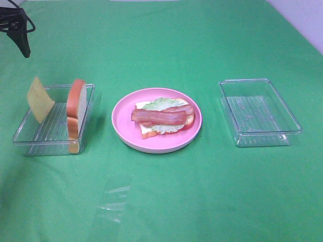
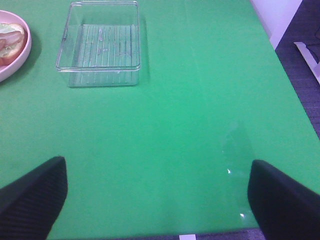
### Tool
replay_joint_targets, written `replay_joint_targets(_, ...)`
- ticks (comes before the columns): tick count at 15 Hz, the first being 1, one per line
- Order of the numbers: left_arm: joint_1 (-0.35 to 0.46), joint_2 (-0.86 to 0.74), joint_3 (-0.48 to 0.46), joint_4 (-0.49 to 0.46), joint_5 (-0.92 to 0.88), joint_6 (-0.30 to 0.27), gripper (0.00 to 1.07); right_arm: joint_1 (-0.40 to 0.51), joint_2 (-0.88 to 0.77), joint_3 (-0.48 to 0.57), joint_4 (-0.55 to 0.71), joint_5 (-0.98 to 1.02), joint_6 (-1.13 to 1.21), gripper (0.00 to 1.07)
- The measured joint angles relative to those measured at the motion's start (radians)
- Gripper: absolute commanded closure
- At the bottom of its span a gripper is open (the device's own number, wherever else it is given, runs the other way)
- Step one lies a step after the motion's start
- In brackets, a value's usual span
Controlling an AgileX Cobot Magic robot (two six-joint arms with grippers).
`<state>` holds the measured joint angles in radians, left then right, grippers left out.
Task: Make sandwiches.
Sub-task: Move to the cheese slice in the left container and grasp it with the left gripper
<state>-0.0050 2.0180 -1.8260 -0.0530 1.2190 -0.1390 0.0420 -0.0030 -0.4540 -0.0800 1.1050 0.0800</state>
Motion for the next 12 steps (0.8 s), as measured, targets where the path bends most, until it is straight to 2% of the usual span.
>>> replay_joint_targets(4,0.0,0.077,0.0,-0.069,0.001,0.033,0.06,0.0,0.0,0.0,0.0,0.0,0.0,0.12)
replay_joint_targets(12,0.0,0.197,0.0,-0.065,-0.039,0.034,0.06,0.0,0.0,0.0,0.0,0.0,0.0,0.12)
